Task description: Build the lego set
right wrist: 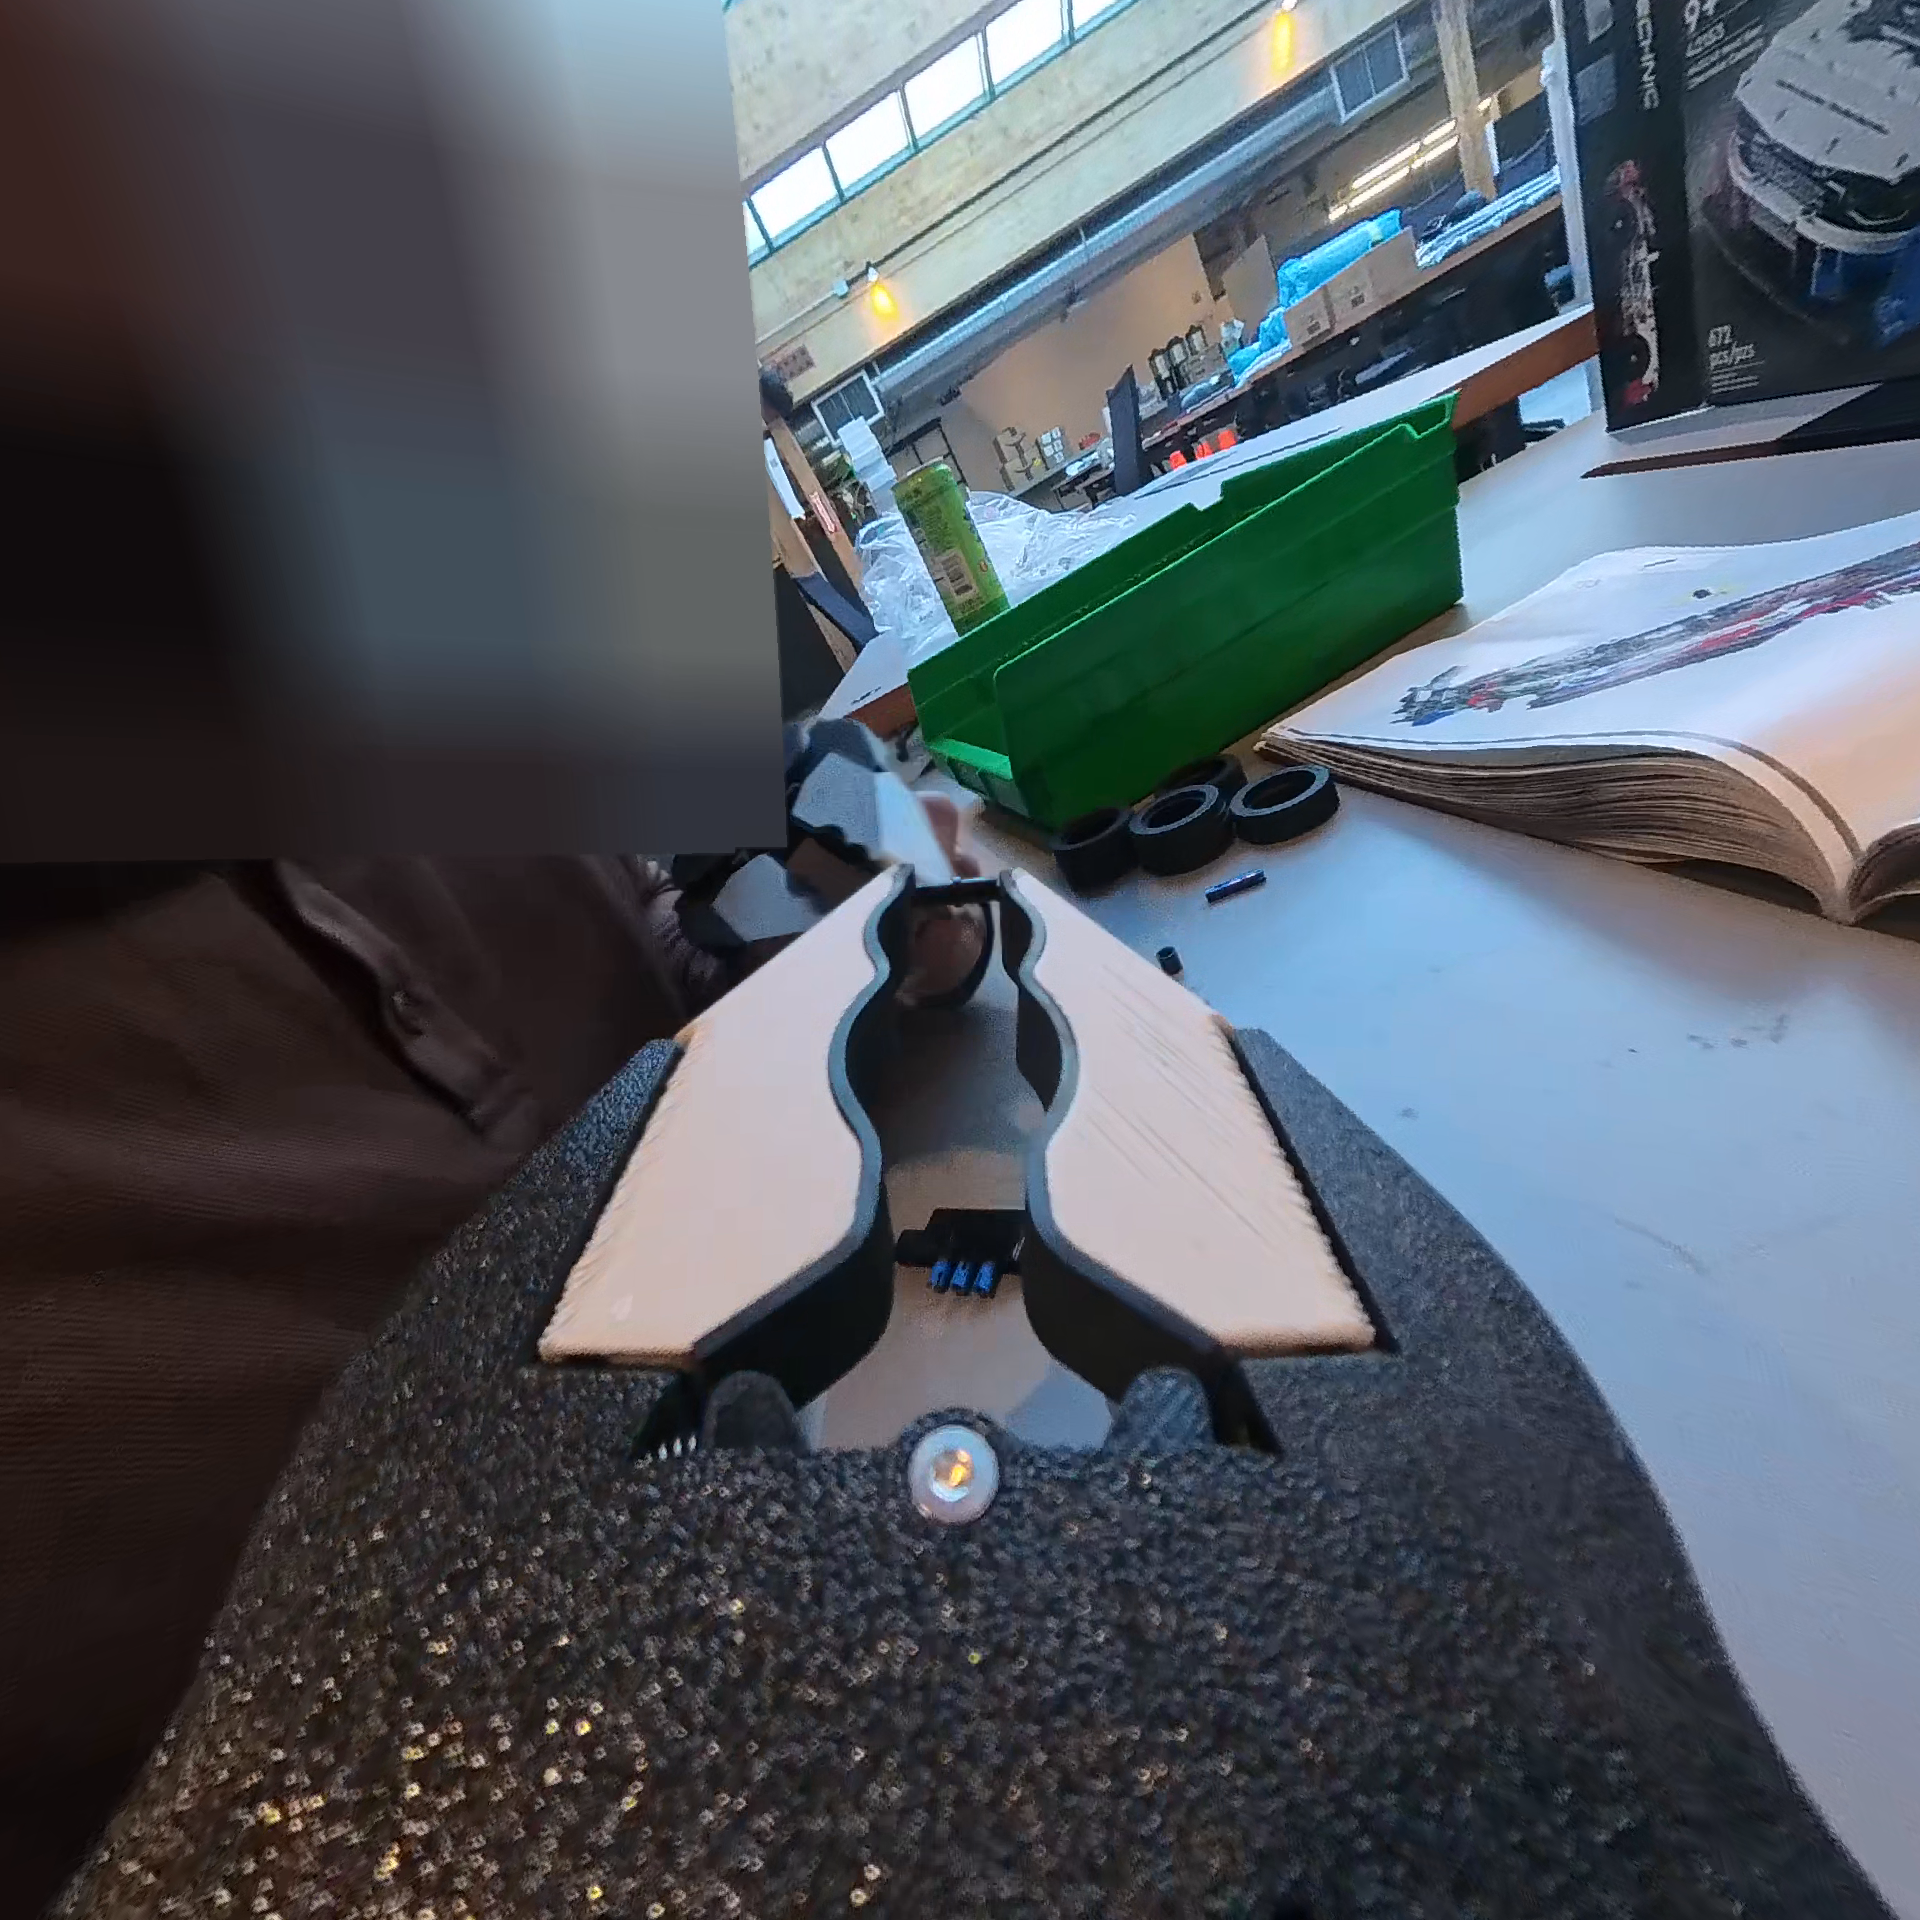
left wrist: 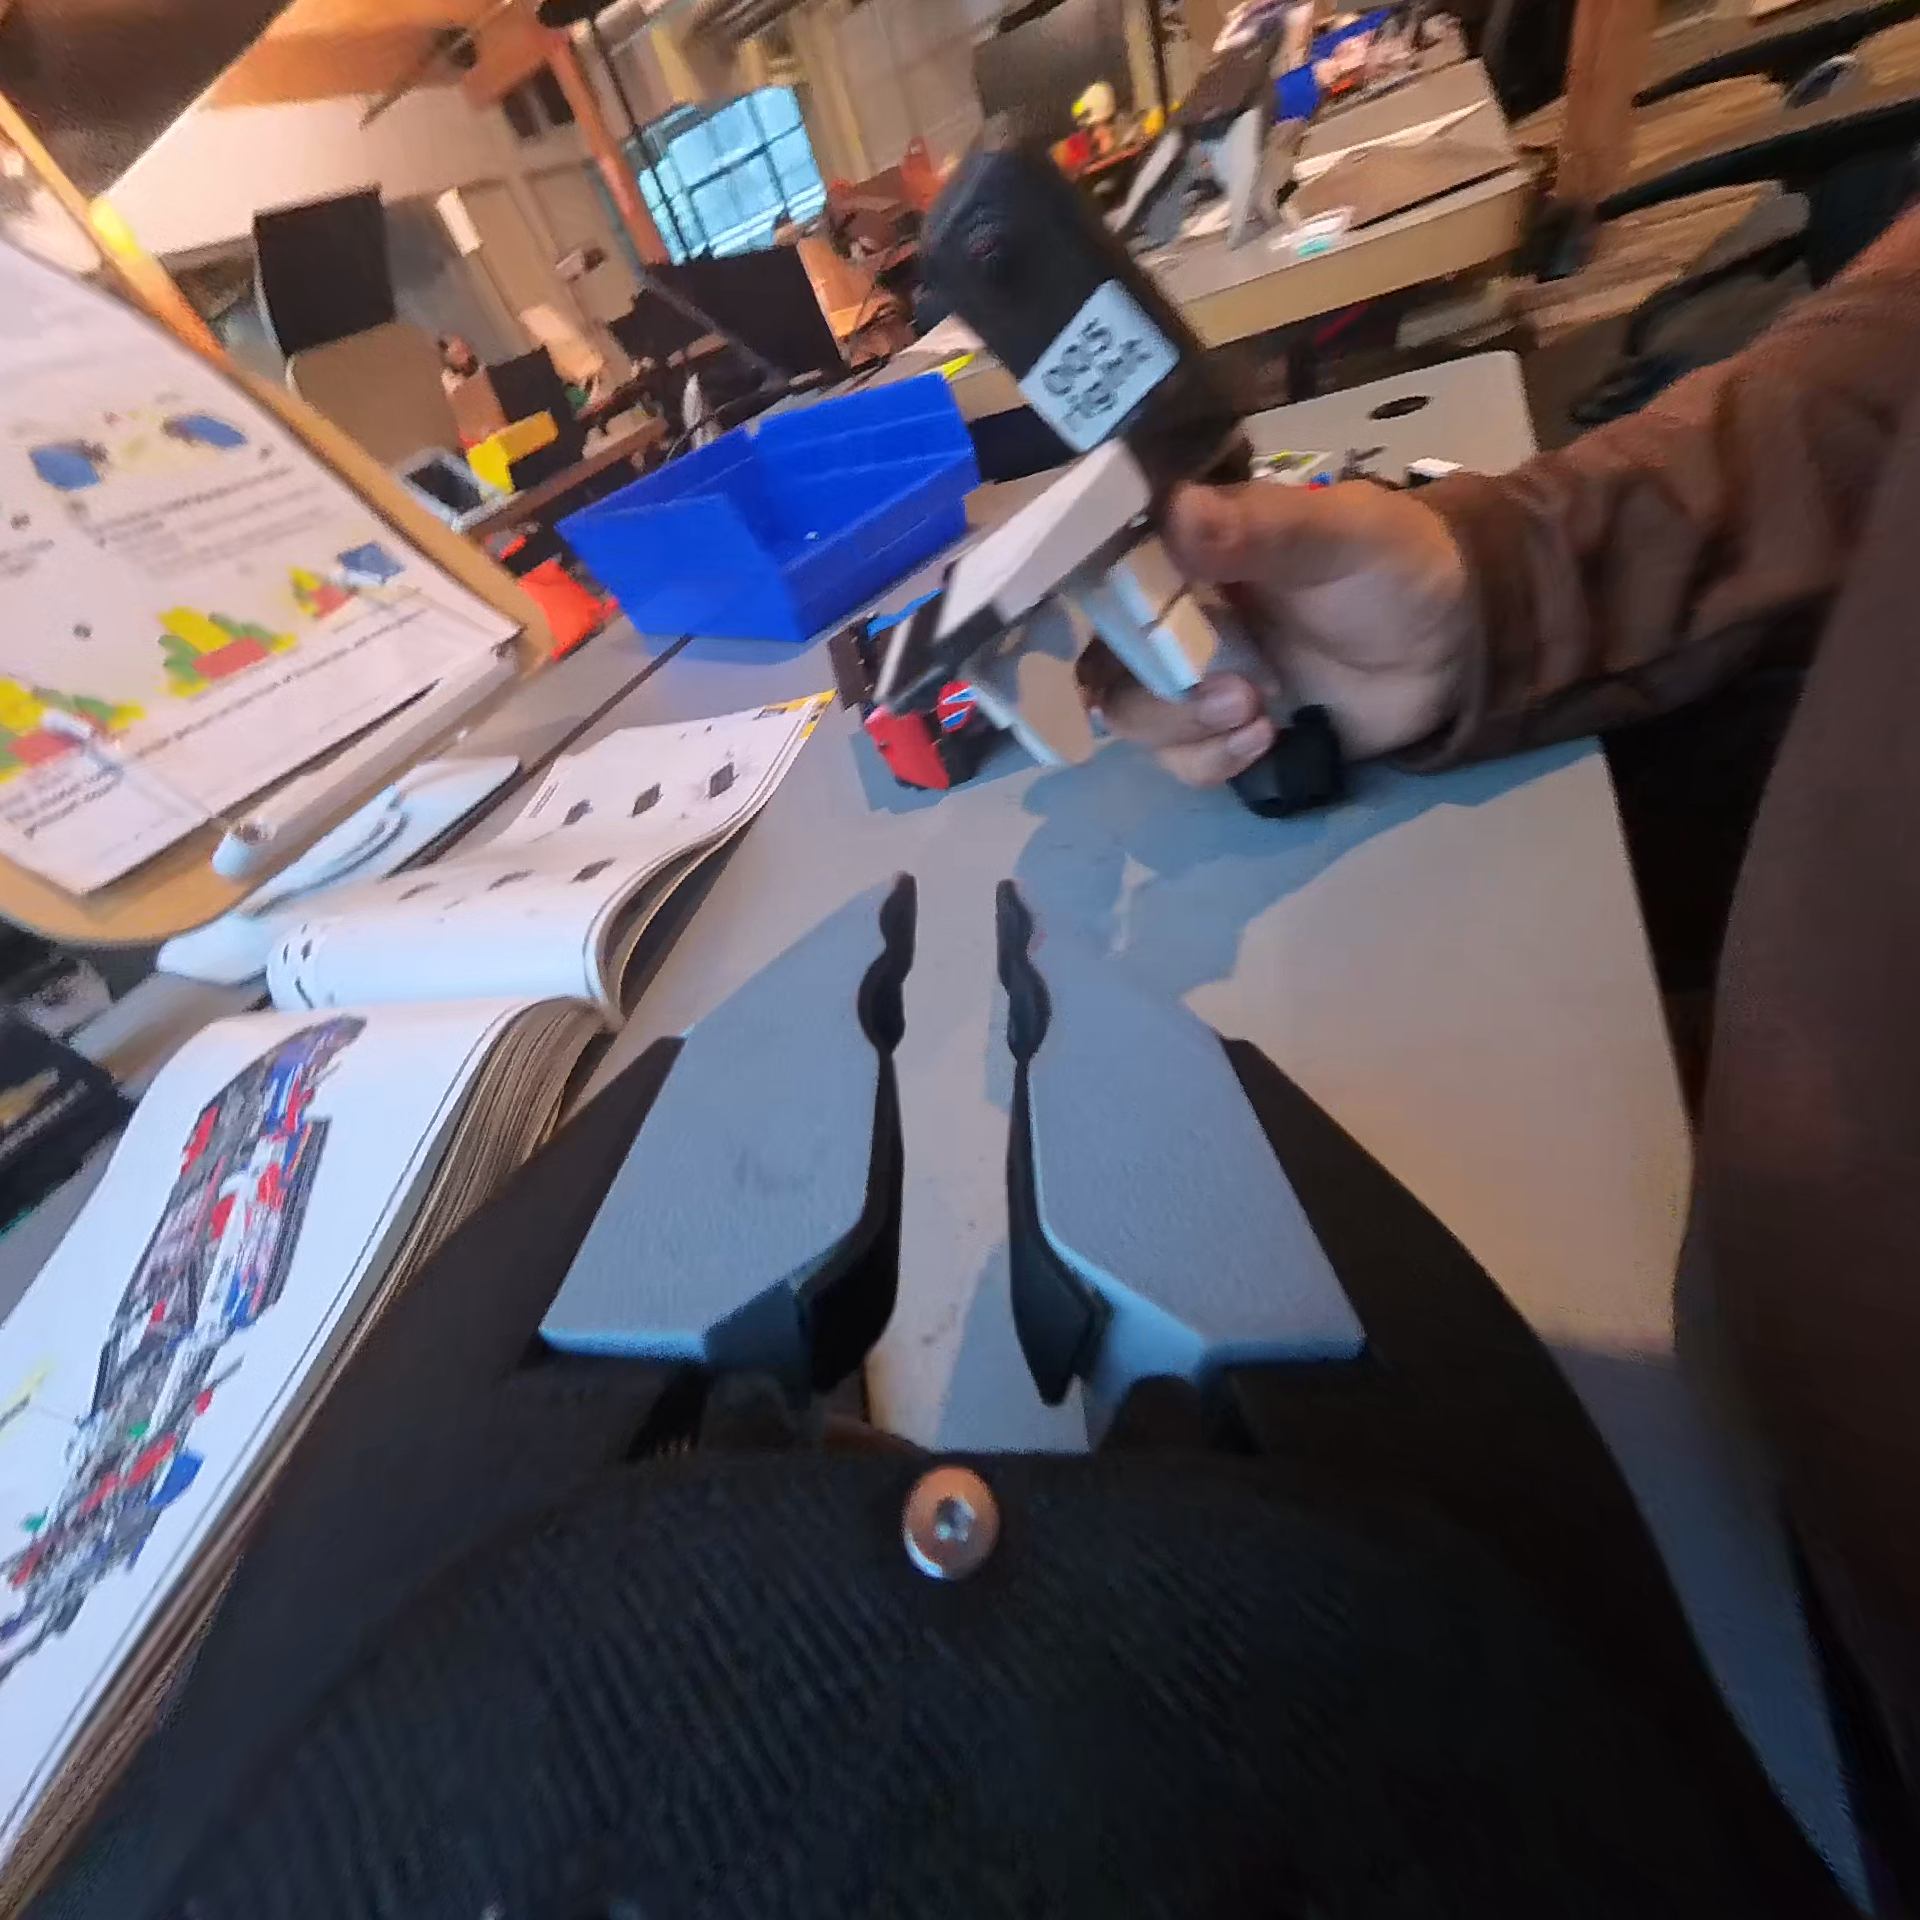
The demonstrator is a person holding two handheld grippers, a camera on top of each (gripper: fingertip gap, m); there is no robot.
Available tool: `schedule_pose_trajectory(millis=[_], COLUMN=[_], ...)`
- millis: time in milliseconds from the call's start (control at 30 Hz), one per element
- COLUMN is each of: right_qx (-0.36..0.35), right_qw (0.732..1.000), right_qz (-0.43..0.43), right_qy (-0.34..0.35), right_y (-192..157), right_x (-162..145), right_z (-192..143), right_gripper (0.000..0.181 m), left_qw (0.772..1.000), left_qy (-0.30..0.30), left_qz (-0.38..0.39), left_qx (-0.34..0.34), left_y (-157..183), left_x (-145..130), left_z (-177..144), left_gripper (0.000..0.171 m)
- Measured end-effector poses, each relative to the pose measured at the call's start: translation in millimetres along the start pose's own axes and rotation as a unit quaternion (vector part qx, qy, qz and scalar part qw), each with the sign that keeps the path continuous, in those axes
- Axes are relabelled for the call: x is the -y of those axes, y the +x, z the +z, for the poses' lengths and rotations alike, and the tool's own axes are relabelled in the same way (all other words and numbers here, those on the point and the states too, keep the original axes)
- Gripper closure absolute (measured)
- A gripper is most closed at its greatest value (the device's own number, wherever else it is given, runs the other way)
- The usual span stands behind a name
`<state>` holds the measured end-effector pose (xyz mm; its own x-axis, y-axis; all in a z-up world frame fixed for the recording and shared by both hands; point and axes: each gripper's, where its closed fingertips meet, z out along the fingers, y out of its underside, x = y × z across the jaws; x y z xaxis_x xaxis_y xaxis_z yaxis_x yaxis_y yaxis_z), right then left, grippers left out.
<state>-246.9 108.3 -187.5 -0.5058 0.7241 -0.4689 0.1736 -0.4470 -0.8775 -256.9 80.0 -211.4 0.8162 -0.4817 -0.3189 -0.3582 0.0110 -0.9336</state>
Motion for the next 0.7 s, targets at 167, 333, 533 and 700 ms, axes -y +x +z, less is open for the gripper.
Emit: schedule_pose_trajectory(millis=[167, 333, 533, 700], right_qx=[-0.001, -0.012, -0.081, -0.186], right_qw=[1.0, 1.0, 0.996, 0.965], right_qz=[0.007, 0.009, -0.032, -0.089], right_qy=[-0.003, -0.003, -0.031, -0.16], right_y=[0, 2, 11, 36], right_x=[-1, -1, -7, -36], right_z=[-2, -7, -7, 1], right_gripper=[0.166, 0.166, 0.166, 0.166], left_qw=[0.994, 0.98, 0.967, 0.943], left_qy=[-0.014, -0.058, -0.141, -0.23], left_qz=[0.104, 0.19, 0.15, -0.052], left_qx=[-0.011, -0.013, 0.147, 0.236], left_y=[39, 67, -11, -68], left_x=[6, -11, -36, -93], left_z=[-3, -16, -69, -138], left_gripper=[0.167, 0.171, 0.171, 0.145])
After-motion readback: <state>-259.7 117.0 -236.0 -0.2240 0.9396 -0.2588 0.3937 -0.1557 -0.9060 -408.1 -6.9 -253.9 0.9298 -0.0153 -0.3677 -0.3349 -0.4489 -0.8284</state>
